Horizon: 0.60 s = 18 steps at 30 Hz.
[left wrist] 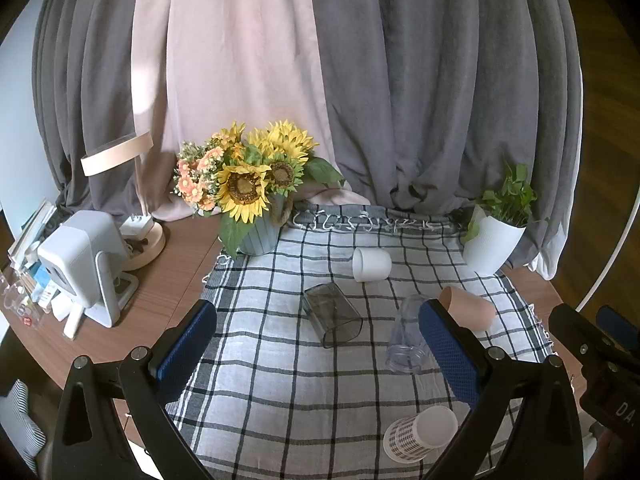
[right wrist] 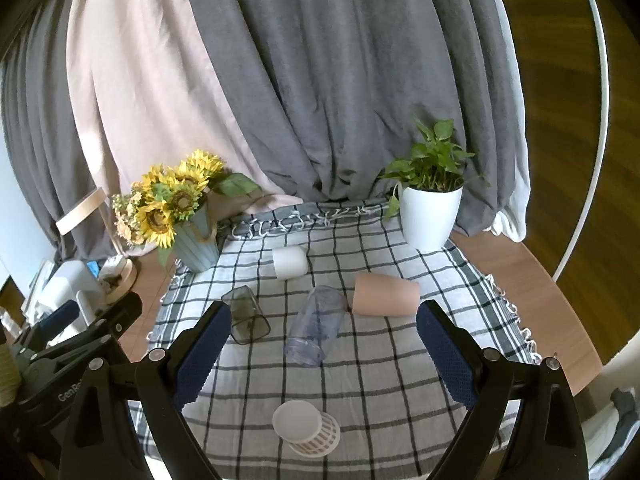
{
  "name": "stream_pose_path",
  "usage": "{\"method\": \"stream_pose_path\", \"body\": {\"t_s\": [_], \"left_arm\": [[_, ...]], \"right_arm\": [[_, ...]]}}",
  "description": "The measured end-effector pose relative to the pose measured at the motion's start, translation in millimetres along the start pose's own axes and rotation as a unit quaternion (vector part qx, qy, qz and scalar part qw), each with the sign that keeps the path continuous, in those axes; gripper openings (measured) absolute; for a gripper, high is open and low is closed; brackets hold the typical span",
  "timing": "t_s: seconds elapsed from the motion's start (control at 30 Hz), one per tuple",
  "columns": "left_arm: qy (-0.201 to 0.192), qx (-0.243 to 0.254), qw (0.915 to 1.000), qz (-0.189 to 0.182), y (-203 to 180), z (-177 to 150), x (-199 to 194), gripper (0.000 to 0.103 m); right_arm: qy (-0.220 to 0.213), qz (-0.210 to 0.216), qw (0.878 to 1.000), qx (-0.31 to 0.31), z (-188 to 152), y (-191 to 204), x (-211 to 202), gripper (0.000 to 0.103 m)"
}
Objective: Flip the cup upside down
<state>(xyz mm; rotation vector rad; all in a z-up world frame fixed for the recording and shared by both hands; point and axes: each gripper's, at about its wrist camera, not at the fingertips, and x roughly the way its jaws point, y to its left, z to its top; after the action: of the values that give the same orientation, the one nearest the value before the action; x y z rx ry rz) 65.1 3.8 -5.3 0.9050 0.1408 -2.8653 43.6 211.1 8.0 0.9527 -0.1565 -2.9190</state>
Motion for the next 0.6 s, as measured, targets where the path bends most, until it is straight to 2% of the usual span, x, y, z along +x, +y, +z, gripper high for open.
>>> {"method": "stream_pose_path", "body": {"t_s": [0.6], "left_arm": [[0.010,-0.002,0.9999,0.002,0.9,-0.4,4.3,0.103]], "right_arm": [[0.002,0.001,1.000,-0.001,-0.9,0.6,1.9,0.094]]}}
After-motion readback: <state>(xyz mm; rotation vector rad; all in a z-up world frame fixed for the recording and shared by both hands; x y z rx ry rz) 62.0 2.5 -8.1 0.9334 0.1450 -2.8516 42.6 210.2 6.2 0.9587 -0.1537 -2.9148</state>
